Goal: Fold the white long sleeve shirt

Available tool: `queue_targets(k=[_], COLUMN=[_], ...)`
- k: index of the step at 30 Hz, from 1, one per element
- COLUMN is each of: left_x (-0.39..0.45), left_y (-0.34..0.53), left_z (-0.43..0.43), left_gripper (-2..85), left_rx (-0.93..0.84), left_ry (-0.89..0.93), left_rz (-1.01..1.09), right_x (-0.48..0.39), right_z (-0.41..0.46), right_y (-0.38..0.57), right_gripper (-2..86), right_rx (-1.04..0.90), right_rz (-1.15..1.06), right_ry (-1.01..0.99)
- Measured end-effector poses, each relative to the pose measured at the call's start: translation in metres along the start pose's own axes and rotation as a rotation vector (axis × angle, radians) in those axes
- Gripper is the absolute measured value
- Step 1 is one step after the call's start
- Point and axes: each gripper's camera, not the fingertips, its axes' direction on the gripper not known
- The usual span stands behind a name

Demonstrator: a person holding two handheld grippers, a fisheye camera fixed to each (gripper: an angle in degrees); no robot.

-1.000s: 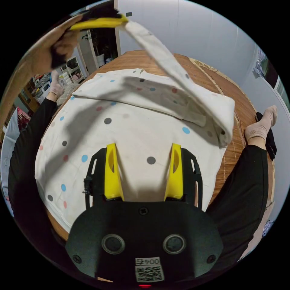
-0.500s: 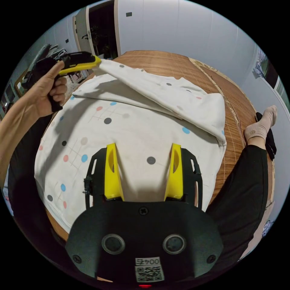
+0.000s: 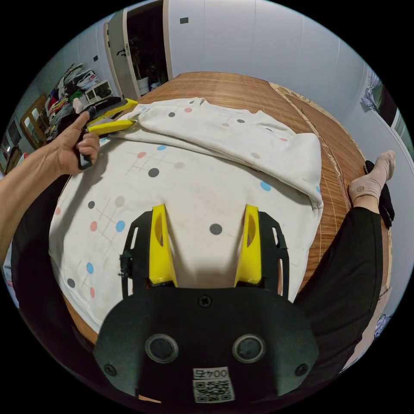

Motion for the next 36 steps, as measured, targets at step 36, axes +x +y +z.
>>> queue_targets(k=[36], left_x=[0.16], left_y=[0.124], left_z=[0.136], left_gripper=[19.8], left_rx=[-0.181], left_ry=[-0.788], left_rz=[0.799], right_x=[0.019], right_z=[-0.029], right_y=[-0.043], right_gripper=[24.1], right_rx=[-0.002], right_rz=[-0.01], right_ry=[-0.003])
